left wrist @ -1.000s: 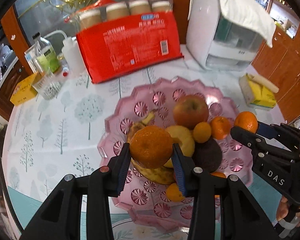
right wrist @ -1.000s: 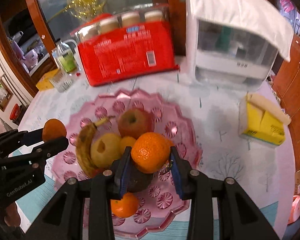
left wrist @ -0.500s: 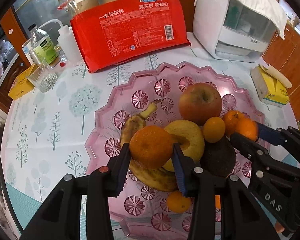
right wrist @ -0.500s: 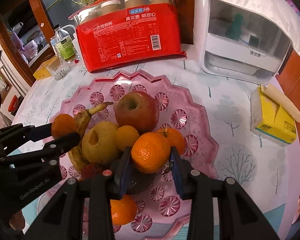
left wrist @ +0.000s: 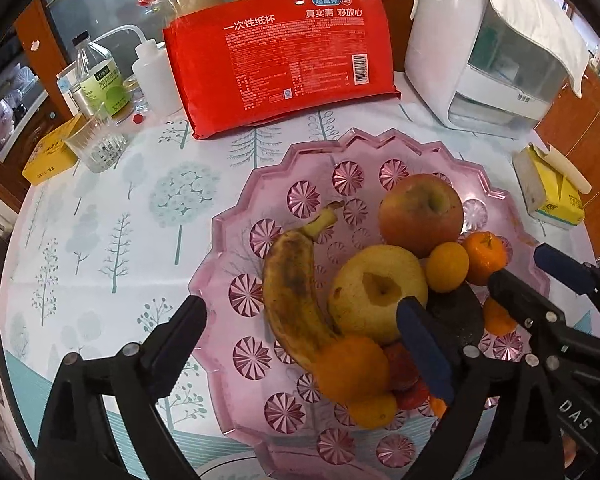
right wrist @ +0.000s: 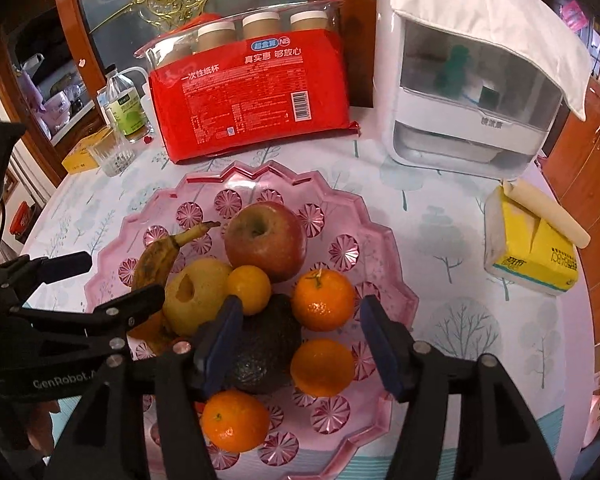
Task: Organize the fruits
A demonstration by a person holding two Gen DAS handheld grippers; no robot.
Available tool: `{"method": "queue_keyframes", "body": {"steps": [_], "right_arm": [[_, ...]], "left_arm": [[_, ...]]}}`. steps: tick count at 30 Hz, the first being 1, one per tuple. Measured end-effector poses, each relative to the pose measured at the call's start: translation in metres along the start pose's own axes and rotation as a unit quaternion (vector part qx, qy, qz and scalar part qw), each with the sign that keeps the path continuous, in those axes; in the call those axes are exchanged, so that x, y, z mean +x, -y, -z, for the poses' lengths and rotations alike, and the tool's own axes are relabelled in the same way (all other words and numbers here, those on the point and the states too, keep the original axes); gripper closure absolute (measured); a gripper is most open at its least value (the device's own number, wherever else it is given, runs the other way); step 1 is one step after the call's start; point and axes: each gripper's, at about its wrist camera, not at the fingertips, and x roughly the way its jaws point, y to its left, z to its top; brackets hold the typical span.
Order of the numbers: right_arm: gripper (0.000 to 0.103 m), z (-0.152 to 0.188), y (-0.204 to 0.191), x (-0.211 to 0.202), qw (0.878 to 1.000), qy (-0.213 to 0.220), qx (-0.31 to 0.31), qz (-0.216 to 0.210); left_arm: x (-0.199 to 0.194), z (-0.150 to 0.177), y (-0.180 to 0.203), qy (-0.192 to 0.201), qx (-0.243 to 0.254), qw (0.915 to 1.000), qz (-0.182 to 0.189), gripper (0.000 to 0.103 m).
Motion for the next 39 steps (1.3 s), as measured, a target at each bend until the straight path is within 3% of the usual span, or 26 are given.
{"method": "queue_keyframes", "body": {"steps": [3,20,30,34,39], "right_arm": [[0.041,0.000,0.001,0.001,1.000,-0.001,0.006,-0.001],[0.040,0.012,-0.007,-0.010,1.000,-0.009,0.020,0.008],[0.039,0.036,-0.034,-0.071,0.999,0.009,0.030,-0.004],[0.031,0.053,-0.048,-0.101,0.999,0.017,0.034,-0.012],[0.029,0.079,-0.068,-0.141,0.999,0.021,0.030,-0.017]], "left_arm": [[0.000,0.000,-0.002,0.002,0.000,1.0000,-0.007,0.001],[-0.031,0.014,-0.007,0.017,0.003,0.9997,0.019,0.001],[-0.104,0.047,-0.033,0.058,-0.014,0.9978,0.027,0.001],[-0.135,0.068,-0.040,0.073,-0.008,0.9970,0.025,0.001],[-0.174,0.105,-0.051,0.086,-0.006,0.9959,0.026,0.001]]}}
